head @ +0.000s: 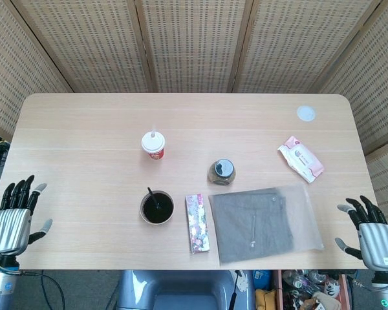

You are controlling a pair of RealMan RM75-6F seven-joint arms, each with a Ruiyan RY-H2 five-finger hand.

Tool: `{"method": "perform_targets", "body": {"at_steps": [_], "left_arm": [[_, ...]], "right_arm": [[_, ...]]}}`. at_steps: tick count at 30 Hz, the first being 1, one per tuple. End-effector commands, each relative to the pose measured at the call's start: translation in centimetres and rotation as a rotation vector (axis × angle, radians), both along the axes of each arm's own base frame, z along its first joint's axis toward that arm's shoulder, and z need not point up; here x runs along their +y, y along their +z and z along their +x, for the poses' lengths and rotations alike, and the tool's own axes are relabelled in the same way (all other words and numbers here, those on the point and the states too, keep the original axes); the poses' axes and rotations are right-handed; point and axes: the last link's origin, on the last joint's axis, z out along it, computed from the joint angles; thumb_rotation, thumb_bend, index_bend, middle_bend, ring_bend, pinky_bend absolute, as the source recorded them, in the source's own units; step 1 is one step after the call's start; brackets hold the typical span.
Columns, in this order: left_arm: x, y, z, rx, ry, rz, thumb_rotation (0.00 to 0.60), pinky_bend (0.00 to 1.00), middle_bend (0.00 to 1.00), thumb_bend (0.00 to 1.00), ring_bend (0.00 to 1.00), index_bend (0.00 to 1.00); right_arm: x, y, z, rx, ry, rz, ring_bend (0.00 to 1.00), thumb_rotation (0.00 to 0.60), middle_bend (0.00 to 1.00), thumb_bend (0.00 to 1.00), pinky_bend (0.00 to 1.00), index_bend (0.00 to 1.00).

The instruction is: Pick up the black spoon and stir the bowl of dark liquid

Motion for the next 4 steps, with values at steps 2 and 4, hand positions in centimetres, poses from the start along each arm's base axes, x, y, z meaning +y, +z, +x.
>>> {"method": "perform_targets", "body": {"at_steps": [2,4], "left_arm": [[-0.25,-0.04,0.02,-0.001,0.004,-0.02,0.6,0.0,0.0,0.28,0.0,0.13],[-0.32,-0.09,0.03,-0.001,0.003,-0.024,0.6,0.0,0.0,0.28,0.0,0.13]], "right_arm": [[0.06,-0.06,-0.02,0.0,0.001,0.0,0.11,0.6,0.26,0.09,0.21,0.3],[0.08,-0.05,-0.02,0.0,0.001,-0.002,0.11,0.6,0.26,0.09,0.21,0.3]]}}
